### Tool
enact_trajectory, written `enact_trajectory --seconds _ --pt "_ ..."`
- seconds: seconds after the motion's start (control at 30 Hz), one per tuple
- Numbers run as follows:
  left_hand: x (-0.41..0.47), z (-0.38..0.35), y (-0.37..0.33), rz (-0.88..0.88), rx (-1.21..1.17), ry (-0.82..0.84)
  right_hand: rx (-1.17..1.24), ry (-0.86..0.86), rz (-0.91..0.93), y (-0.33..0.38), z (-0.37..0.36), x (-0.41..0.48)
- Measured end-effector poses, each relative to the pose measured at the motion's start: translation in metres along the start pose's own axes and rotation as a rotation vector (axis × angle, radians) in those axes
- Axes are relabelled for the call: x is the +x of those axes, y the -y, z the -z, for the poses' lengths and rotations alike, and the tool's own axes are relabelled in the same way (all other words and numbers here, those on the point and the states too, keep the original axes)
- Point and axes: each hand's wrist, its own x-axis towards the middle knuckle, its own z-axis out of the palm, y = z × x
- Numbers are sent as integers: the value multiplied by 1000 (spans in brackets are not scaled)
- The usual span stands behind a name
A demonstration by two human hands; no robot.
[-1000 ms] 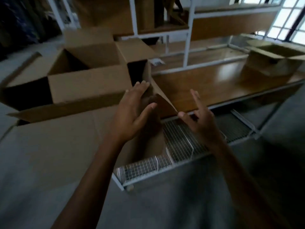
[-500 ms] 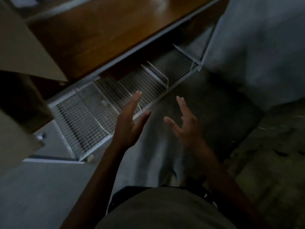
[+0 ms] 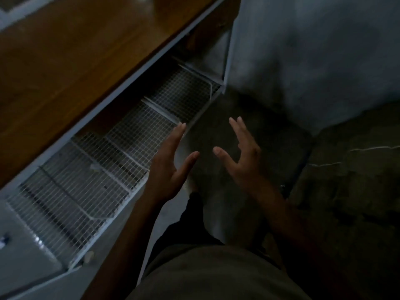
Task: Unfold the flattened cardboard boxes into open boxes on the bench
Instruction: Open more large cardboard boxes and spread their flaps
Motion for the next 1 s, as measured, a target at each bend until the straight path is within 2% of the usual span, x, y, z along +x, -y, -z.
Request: enact_trajectory --seconds 0.33,0.43,0.63,0.87,1.0 --pt "286 0 -1 -212 -23 36 69 -176 17 0 52 239" --pt "360 -2 -8 -228 5 14 105 -214 44 -2 72 302" --pt "487 -30 -27 -91 28 -153 182 -202 91 -27 112 433" --pt "608 -63 -49 -28 103 -446 234 -12 276 -30 161 580" --pt "656 -57 -63 51 152 -559 253 33 284 -25 186 649"
